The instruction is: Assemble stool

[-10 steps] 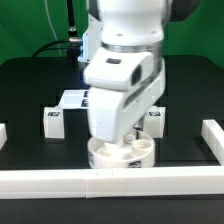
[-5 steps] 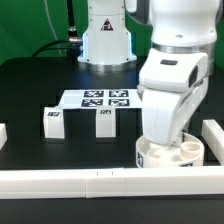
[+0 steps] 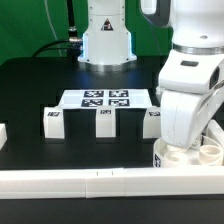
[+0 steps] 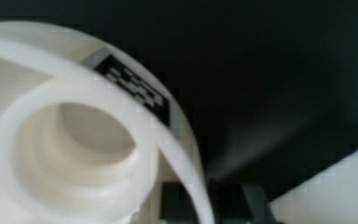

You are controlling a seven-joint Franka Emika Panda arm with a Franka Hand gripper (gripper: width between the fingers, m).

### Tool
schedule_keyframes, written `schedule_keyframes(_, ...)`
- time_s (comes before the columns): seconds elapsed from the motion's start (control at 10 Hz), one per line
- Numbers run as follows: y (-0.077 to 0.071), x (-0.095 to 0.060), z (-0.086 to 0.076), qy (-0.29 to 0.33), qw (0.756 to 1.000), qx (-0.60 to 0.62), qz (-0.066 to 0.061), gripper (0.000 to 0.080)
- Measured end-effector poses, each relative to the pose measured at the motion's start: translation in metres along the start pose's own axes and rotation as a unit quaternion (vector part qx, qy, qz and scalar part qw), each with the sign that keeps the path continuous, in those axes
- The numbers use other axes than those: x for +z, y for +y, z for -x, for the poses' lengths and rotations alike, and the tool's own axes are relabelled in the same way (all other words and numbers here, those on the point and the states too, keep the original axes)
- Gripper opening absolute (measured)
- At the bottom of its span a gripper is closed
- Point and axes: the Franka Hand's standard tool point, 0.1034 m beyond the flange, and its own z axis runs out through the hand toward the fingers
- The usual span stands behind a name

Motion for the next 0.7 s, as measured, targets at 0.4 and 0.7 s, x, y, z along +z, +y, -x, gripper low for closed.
schedule_keyframes(0.4, 0.001, 0.0, 0.001, -0.001, 1.0, 0.001, 0.0, 0.0216)
schedule_keyframes(0.7, 0.005, -0.026, 0.004, -0.007, 1.0, 0.005, 0.003, 0.0626)
